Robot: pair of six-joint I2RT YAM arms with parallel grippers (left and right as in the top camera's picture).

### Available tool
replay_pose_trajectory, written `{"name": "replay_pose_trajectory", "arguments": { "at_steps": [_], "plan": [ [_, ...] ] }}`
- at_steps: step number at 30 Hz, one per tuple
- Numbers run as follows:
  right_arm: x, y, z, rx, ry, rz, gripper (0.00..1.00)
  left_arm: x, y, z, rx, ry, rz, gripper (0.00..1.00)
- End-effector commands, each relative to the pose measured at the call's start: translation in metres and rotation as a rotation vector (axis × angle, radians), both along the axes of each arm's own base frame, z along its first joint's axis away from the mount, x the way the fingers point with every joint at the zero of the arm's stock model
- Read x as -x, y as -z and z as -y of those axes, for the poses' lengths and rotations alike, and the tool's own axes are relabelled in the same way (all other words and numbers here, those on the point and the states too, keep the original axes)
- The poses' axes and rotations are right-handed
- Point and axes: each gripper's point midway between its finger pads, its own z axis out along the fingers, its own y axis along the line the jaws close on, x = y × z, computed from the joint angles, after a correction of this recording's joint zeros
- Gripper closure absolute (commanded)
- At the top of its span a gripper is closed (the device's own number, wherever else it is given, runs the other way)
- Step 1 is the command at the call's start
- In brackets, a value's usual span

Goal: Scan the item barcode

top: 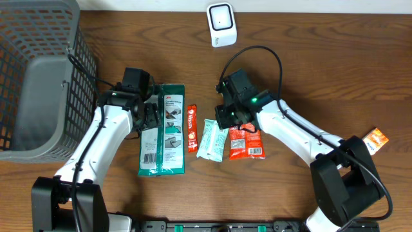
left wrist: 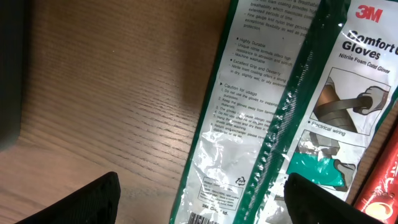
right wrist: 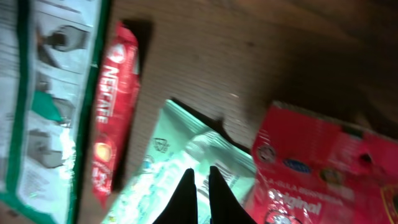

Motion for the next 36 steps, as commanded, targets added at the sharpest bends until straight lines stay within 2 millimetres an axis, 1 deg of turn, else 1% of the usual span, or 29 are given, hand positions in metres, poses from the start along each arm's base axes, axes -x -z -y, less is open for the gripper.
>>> {"name": "replay_pose_trajectory", "arguments": {
  "at_steps": [1,2,5,6,8,12,17,20,22,23,24,25,26,29,31,33,36],
  "plan": [
    [-0.001,0.013,0.023,0.12,0.114,0.029,0.93,-0.005,-0.007,-0.002,-0.003,-0.002,0.023,0.15],
    [-0.001,0.019,0.033,0.16,0.157,0.03,0.93,-0.005,-0.007,-0.002,-0.003,-0.002,0.023,0.15],
    [0.001,0.026,0.049,0.217,0.192,0.031,0.91,-0.005,-0.007,-0.002,-0.003,-0.002,0.023,0.15],
    [0.002,0.029,0.066,0.276,0.219,0.027,0.91,-0.005,-0.007,-0.002,-0.003,-0.002,0.023,0.15],
    [0.003,0.031,0.09,0.356,0.272,0.015,0.91,-0.005,-0.007,-0.002,-0.003,-0.002,0.023,0.15],
    [0.008,0.033,0.13,0.453,0.339,-0.037,0.9,-0.005,-0.007,-0.002,-0.003,-0.002,0.023,0.15],
    [0.017,0.035,0.175,0.502,0.432,-0.139,0.89,-0.005,-0.007,-0.002,-0.003,-0.002,0.023,0.15],
    [0.024,0.03,0.188,0.494,0.453,-0.19,0.9,-0.005,-0.007,-0.002,-0.003,-0.002,0.023,0.15],
    [0.026,0.022,0.193,0.477,0.452,-0.201,0.9,-0.005,-0.007,-0.002,-0.003,-0.002,0.023,0.15],
    [0.027,0.017,0.191,0.454,0.442,-0.202,0.91,-0.005,-0.007,-0.002,-0.003,-0.002,0.023,0.15],
    [0.027,0.011,0.184,0.41,0.411,-0.199,0.91,-0.005,-0.007,-0.002,-0.003,-0.002,0.023,0.15],
    [0.027,0.001,0.172,0.339,0.349,-0.186,0.9,-0.005,-0.007,-0.002,-0.003,-0.002,0.023,0.15],
    [0.029,-0.016,0.15,0.23,0.25,-0.154,0.9,-0.005,-0.007,-0.002,-0.003,-0.002,0.023,0.15],
    [0.035,-0.045,0.112,0.047,0.098,-0.102,0.9,-0.005,-0.007,-0.002,-0.003,-0.002,0.023,0.15],
    [0.042,-0.059,0.091,-0.039,0.014,-0.085,0.9,-0.005,-0.007,-0.002,-0.003,-0.002,0.023,0.15],
    [0.052,-0.061,0.08,-0.044,-0.028,-0.093,0.9,-0.005,-0.007,-0.002,-0.003,-0.002,0.023,0.15],
    [0.069,-0.05,0.066,-0.018,-0.091,-0.125,0.89,-0.005,-0.007,-0.002,-0.003,-0.002,0.023,0.15]
  ]
}}
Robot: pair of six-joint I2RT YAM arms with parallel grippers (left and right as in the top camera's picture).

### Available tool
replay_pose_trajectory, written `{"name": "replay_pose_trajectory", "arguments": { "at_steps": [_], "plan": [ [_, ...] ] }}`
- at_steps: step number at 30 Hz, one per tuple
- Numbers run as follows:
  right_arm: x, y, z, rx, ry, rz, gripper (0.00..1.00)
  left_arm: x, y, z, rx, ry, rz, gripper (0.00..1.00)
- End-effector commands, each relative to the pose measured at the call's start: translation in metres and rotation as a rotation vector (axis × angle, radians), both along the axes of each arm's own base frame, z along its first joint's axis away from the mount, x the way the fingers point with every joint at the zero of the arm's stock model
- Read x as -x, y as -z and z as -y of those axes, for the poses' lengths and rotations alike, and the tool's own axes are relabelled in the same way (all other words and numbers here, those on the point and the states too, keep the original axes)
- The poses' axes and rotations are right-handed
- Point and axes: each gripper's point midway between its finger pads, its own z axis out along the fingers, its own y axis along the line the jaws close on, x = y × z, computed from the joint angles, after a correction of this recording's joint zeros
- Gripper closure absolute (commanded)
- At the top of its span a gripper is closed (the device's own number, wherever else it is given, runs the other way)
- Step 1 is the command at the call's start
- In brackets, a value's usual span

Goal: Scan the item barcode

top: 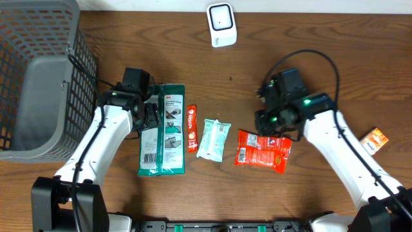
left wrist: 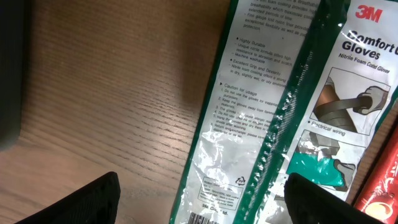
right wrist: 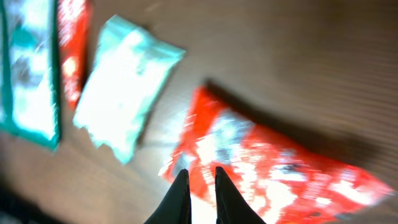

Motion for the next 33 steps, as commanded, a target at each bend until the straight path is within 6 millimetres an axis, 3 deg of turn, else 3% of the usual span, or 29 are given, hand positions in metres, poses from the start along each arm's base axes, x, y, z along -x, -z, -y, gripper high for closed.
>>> {"name": "replay_pose_trajectory", "arguments": {
  "at_steps": [1,7,11,15,25,33],
  "plan": [
    [0.025,0.009,-0.031,-0.05,-0.146,-0.054,0.87,-0.005,-0.007,-0.002,-0.003,-0.002,0.023,0.15],
    [0.064,0.05,-0.051,-0.007,-0.221,-0.154,0.78,-0.005,-0.007,-0.002,-0.003,-0.002,0.023,0.15],
    [0.086,0.065,-0.051,0.031,-0.262,-0.221,0.86,-0.005,-0.007,-0.002,-0.003,-0.002,0.023,0.15],
    [0.099,0.07,-0.052,0.048,-0.292,-0.243,0.86,-0.005,-0.007,-0.002,-0.003,-0.002,0.023,0.15],
    [0.104,0.1,-0.012,0.258,-0.237,-0.212,0.84,-0.005,-0.007,-0.002,-0.003,-0.002,0.023,0.15],
    [0.074,0.108,-0.017,0.26,-0.216,-0.059,0.8,-0.005,-0.007,-0.002,-0.003,-0.002,0.023,0.15]
  ]
}}
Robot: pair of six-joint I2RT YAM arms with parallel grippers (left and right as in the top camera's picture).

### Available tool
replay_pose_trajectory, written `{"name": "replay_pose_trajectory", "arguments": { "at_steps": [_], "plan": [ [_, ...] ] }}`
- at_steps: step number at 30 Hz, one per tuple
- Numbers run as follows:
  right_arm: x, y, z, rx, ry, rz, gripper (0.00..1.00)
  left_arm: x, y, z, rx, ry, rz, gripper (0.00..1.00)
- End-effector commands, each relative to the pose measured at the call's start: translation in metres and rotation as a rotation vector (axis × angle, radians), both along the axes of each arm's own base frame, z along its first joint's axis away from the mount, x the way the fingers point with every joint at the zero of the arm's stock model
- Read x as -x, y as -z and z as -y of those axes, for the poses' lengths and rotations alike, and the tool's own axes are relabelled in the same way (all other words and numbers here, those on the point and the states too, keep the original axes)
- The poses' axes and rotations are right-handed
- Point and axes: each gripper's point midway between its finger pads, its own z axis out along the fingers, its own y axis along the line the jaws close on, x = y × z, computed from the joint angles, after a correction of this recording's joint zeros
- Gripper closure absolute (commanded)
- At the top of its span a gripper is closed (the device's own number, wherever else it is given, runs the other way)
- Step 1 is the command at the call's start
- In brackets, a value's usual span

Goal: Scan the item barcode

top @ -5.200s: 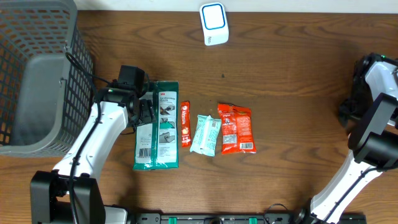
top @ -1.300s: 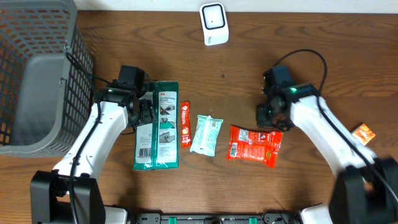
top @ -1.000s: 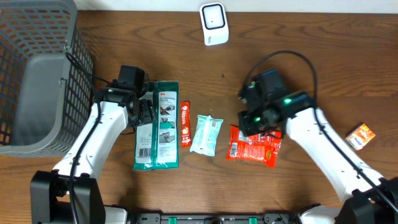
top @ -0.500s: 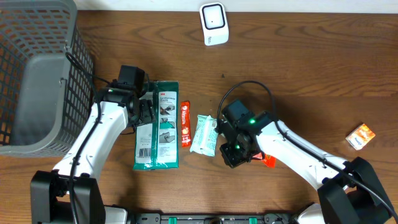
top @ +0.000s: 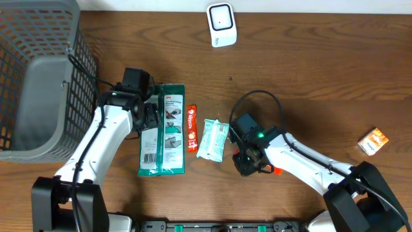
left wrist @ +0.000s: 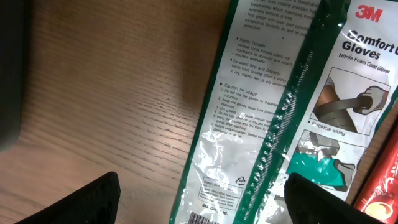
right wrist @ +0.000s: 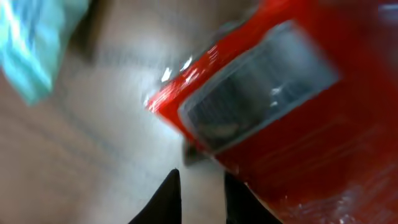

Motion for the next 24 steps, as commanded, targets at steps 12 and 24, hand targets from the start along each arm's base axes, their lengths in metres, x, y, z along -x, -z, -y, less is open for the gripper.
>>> {"name": "replay_pose_trajectory", "arguments": {
  "at_steps": [12,24],
  "plan": [
    [-0.056,-0.004,0.005,0.065,0.105,0.27,0.69,-0.005,-0.007,-0.002,-0.003,-0.003,0.023,0.15],
    [-0.062,-0.025,-0.019,-0.104,0.138,0.199,0.59,-0.005,-0.007,-0.002,-0.003,-0.002,0.023,0.15]
  ]
}}
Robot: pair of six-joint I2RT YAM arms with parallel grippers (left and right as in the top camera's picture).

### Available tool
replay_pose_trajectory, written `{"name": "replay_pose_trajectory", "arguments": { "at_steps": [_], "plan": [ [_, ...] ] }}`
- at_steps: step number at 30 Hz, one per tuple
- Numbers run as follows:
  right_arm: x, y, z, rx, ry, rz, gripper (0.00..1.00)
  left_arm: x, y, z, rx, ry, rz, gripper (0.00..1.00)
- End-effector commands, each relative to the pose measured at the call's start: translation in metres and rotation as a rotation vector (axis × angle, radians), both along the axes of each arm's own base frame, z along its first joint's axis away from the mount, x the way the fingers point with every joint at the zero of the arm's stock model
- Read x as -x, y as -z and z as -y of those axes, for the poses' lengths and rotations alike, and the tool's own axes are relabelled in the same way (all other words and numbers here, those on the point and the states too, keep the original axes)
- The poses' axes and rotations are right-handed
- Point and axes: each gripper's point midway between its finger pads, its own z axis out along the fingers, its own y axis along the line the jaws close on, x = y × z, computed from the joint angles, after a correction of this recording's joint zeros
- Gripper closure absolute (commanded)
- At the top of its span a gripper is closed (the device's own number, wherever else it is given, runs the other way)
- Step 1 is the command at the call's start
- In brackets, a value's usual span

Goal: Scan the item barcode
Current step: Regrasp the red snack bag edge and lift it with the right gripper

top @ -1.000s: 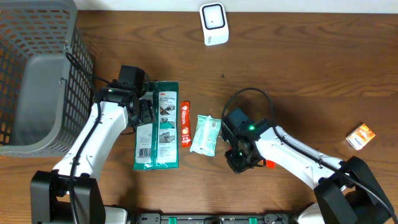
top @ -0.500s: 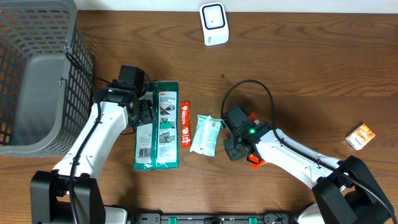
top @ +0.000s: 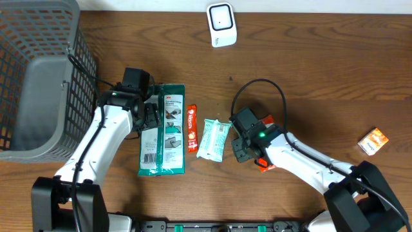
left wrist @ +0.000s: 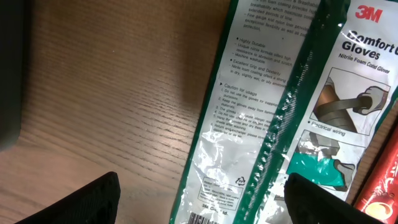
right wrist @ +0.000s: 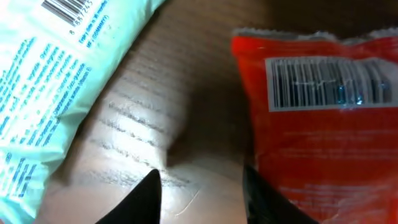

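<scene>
A red snack packet (right wrist: 311, 143) lies on the table with its barcode (right wrist: 323, 90) facing up. In the overhead view it is mostly hidden under my right arm, and only a red corner (top: 264, 166) shows. My right gripper (right wrist: 202, 199) is open just left of the packet, with bare wood between the fingers; it also shows in the overhead view (top: 243, 153). The white scanner (top: 221, 24) stands at the far edge. My left gripper (left wrist: 205, 205) is open low over the green 3M gloves pack (left wrist: 280, 124), near its left side (top: 149, 116).
A mint wipes pack (top: 214, 138) and a red Nestle bar (top: 191, 127) lie between the gloves pack and my right gripper. A grey wire basket (top: 38, 77) fills the far left. A small orange box (top: 373, 140) sits at the right.
My right gripper's fingers stand wider apart and the wrist has shifted slightly toward the far side. The red packet's barcode now shows sharply in its view. The left arm has not moved.
The red packet first lay front side up beside the wipes pack, my right gripper's fingers close together over them. Then the packet was further right and tilted. Then my right arm covered it, its back showing. Now it lies barcode up beside the open gripper. The left arm stayed still.
</scene>
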Motion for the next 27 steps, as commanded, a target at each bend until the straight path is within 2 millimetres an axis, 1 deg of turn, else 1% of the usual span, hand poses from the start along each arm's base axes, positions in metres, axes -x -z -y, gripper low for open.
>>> {"name": "replay_pose_trajectory", "arguments": {
  "at_steps": [1,3,5,8,12,16,18,20,23,27],
  "plan": [
    [-0.01,-0.025,-0.019,-0.13,0.013,-0.024,0.58,-0.005,-0.007,-0.002,-0.003,-0.002,0.023,0.15],
    [-0.016,-0.041,-0.017,-0.143,0.033,-0.027,0.55,-0.005,-0.007,-0.002,-0.003,-0.002,0.023,0.15],
    [-0.021,-0.054,-0.008,-0.137,0.056,-0.031,0.49,-0.005,-0.007,-0.002,-0.003,-0.002,0.023,0.15],
    [-0.025,-0.064,0.004,-0.123,0.079,-0.043,0.41,-0.005,-0.007,-0.002,-0.003,-0.002,0.023,0.15],
    [-0.022,-0.062,0.028,-0.082,0.078,-0.082,0.23,-0.005,-0.007,-0.002,-0.003,-0.002,0.023,0.15],
    [-0.016,-0.059,0.056,-0.046,0.118,-0.141,0.13,-0.005,-0.007,-0.002,-0.003,-0.002,0.023,0.15],
    [-0.014,-0.058,0.071,-0.047,0.172,-0.173,0.12,-0.005,-0.007,-0.002,-0.003,-0.002,0.023,0.15],
    [-0.013,-0.058,0.08,-0.076,0.193,-0.202,0.13,-0.005,-0.007,-0.002,-0.003,-0.002,0.023,0.15],
    [-0.008,-0.056,0.082,-0.158,0.175,-0.242,0.16,-0.005,-0.007,-0.002,-0.003,-0.002,0.023,0.15],
    [0.003,-0.045,0.087,-0.153,0.15,-0.269,0.13,-0.005,-0.007,-0.002,-0.003,-0.002,0.023,0.15]
  ]
}}
